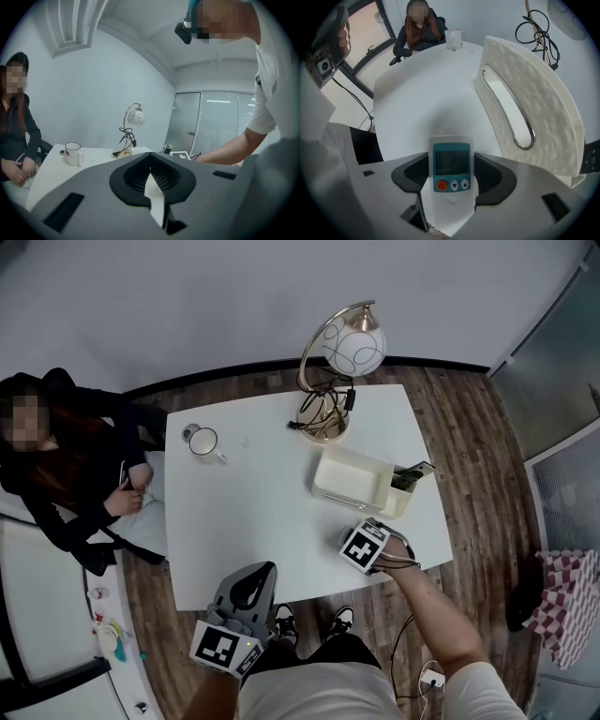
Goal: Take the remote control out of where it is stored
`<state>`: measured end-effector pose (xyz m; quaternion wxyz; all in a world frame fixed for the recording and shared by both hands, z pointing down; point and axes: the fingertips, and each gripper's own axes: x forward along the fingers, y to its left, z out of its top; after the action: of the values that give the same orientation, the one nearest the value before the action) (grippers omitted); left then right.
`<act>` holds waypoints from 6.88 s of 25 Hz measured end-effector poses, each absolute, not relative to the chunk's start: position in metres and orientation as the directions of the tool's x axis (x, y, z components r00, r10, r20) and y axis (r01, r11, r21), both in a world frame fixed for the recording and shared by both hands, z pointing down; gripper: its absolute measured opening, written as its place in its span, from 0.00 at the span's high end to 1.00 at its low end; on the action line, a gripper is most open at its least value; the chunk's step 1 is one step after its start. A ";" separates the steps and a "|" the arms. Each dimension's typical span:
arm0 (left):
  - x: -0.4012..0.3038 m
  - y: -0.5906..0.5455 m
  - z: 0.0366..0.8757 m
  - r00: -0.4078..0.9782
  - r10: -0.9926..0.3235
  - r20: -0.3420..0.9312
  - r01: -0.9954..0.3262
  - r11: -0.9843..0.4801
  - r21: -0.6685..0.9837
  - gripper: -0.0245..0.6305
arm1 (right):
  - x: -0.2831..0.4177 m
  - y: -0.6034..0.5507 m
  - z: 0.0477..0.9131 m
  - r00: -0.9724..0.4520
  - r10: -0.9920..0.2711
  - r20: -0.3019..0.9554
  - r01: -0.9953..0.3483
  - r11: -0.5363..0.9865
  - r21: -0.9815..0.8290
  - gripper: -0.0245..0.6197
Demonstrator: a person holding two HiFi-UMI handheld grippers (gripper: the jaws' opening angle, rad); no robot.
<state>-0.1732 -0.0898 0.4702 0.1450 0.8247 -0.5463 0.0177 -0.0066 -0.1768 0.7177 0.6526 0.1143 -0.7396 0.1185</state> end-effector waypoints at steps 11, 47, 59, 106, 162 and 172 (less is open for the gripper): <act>-0.157 -0.097 0.466 0.432 -0.884 0.179 -0.892 -0.391 0.226 0.95 | -0.002 -0.183 0.711 -0.210 -0.057 0.976 -0.316 0.949 -0.012 0.50; -0.072 -0.103 0.399 0.529 -0.844 0.084 -0.846 -0.517 0.129 0.95 | 0.103 -0.139 0.428 -0.581 -0.798 0.160 -0.810 0.586 -0.018 0.95; -0.073 -0.099 0.398 0.518 -0.852 0.076 -0.852 -0.506 0.133 0.95 | 0.109 -0.147 0.430 -0.529 -0.829 0.182 -0.843 0.539 0.005 0.95; -0.123 -0.133 0.459 0.512 -0.831 0.218 -0.857 -0.478 0.192 0.95 | 0.089 -0.336 0.581 0.001 -0.917 0.398 -1.000 -0.003 -0.004 0.68; -0.083 -0.113 0.456 0.522 -0.830 0.197 -0.850 -0.487 0.203 0.95 | 0.139 -0.228 0.658 -0.277 -0.322 0.905 -0.690 0.723 0.047 0.68; -0.089 -0.114 0.466 0.507 -0.833 0.222 -0.859 -0.468 0.207 0.95 | 0.138 -0.229 0.693 -0.217 -0.276 0.936 -0.653 0.754 0.070 0.68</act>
<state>-0.0892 -0.1139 0.4657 0.1468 0.8555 -0.4945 0.0447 0.1380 -0.2289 0.6925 0.5460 0.3053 -0.7608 0.1729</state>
